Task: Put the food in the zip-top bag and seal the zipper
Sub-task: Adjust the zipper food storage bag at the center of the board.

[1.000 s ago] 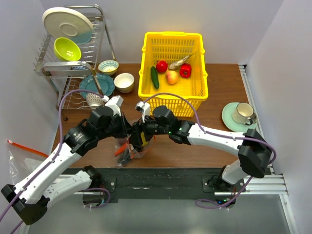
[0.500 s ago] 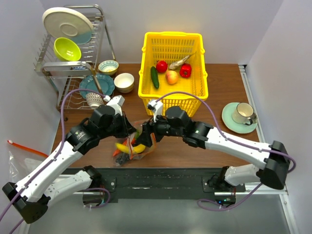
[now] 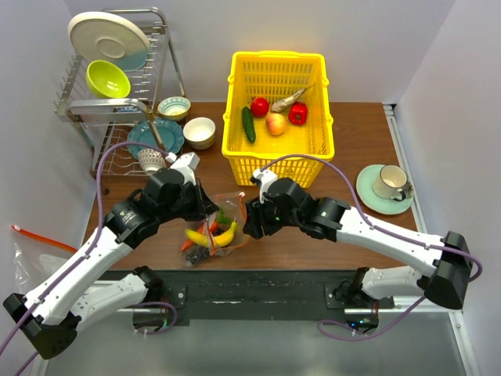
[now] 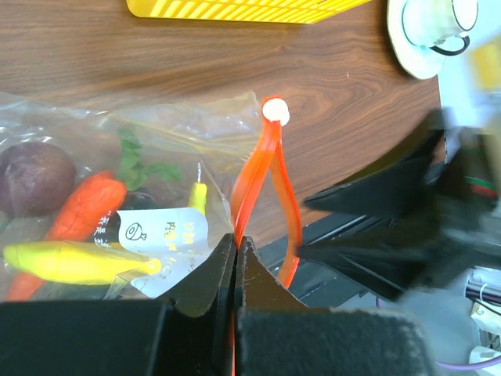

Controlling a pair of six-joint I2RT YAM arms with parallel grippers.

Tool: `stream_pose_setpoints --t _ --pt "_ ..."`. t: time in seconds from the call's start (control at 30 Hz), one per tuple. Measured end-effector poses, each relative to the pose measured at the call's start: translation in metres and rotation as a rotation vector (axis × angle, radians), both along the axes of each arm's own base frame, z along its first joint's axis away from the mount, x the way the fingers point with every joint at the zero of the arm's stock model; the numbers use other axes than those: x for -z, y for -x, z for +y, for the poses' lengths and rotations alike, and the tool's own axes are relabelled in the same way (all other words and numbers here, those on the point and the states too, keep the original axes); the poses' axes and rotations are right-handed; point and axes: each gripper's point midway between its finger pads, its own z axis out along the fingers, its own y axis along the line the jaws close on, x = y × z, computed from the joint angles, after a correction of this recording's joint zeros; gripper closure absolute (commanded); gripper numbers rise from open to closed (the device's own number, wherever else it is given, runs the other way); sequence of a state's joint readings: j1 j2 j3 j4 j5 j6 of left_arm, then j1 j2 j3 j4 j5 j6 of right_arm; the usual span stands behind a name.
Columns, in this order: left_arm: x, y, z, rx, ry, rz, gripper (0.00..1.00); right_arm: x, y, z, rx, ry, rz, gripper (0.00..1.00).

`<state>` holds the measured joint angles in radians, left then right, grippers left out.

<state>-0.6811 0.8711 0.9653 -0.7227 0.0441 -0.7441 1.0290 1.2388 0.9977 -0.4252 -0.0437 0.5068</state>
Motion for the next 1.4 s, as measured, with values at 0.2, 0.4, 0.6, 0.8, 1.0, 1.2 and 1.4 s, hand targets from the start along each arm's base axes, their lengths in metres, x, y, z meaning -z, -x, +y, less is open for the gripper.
stream_pose_setpoints --t 0.2,0.4,0.6,0.8,1.0,1.2,1.4 --pt "-0.006 0.001 0.002 -0.006 0.002 -0.009 1.0 0.039 0.0 0.008 0.006 0.087 0.078 1.0" --pt "-0.012 0.004 0.006 -0.009 0.01 -0.022 1.0 0.029 0.001 0.009 -0.003 0.094 0.091 1.0" --pt "-0.016 0.007 0.008 -0.009 0.019 -0.032 1.0 -0.084 -0.006 0.009 0.005 -0.066 -0.047 1.0" --pt "-0.024 0.009 0.009 -0.007 0.029 -0.043 1.0 -0.154 -0.007 -0.005 0.023 -0.173 -0.164 1.0" --pt "-0.045 0.006 0.01 -0.013 0.032 -0.068 1.0 -0.111 -0.01 0.0 0.017 -0.06 -0.106 1.0" --pt "-0.044 0.004 0.011 -0.012 -0.004 -0.06 1.0 -0.07 -0.013 0.006 0.013 0.029 -0.052 0.41" --pt "-0.027 0.0 0.018 -0.037 -0.058 -0.04 1.0 -0.06 -0.016 0.012 0.007 0.052 -0.04 0.37"
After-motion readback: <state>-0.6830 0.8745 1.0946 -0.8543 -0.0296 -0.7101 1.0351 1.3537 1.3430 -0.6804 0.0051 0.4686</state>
